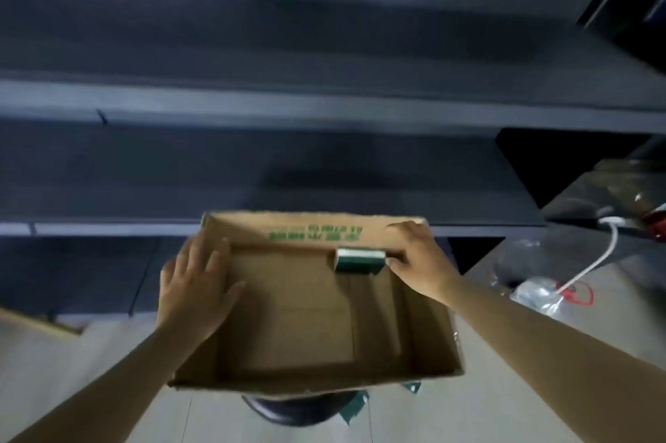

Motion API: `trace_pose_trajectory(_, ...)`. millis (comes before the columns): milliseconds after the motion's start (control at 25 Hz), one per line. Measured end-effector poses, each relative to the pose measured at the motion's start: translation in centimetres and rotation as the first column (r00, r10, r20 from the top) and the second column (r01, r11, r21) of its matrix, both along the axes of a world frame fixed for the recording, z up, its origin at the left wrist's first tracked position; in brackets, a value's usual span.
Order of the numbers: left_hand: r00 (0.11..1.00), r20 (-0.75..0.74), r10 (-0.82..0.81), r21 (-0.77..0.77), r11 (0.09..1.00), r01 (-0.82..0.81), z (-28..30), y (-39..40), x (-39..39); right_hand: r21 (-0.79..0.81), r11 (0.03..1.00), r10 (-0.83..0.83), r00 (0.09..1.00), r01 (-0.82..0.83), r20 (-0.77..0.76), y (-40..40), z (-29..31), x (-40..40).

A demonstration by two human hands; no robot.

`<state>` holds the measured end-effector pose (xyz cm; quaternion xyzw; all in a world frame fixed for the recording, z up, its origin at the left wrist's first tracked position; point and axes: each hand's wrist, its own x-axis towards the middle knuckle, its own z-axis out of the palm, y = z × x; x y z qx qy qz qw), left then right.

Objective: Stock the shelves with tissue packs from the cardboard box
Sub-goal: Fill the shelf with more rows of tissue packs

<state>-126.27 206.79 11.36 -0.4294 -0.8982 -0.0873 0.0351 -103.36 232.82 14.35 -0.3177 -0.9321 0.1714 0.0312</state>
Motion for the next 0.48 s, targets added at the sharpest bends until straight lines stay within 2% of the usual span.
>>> trace_pose_trajectory(160,0.990,0.078,0.119,-0.058,0.992,-0.115,-6.1,-2.7,0.0,-0.057,0.998,0.014,0.992,-0.007,0.129,0.1,-8.8,0.2)
trace_pose_trajectory(360,0.985,0.051,0.164,-0.051,0.986,-0.161,-8.3,-2.8,0.4,-0.202,0.979,0.010,0.997,0.004,0.070,1.6,-14.0,-2.1)
trace_pose_trajectory(480,0.982,0.038,0.186,-0.066,0.981,-0.183,-8.6,-2.8,0.6,-0.179,0.984,0.027,0.997,-0.015,0.069,2.9,-16.1,-3.3)
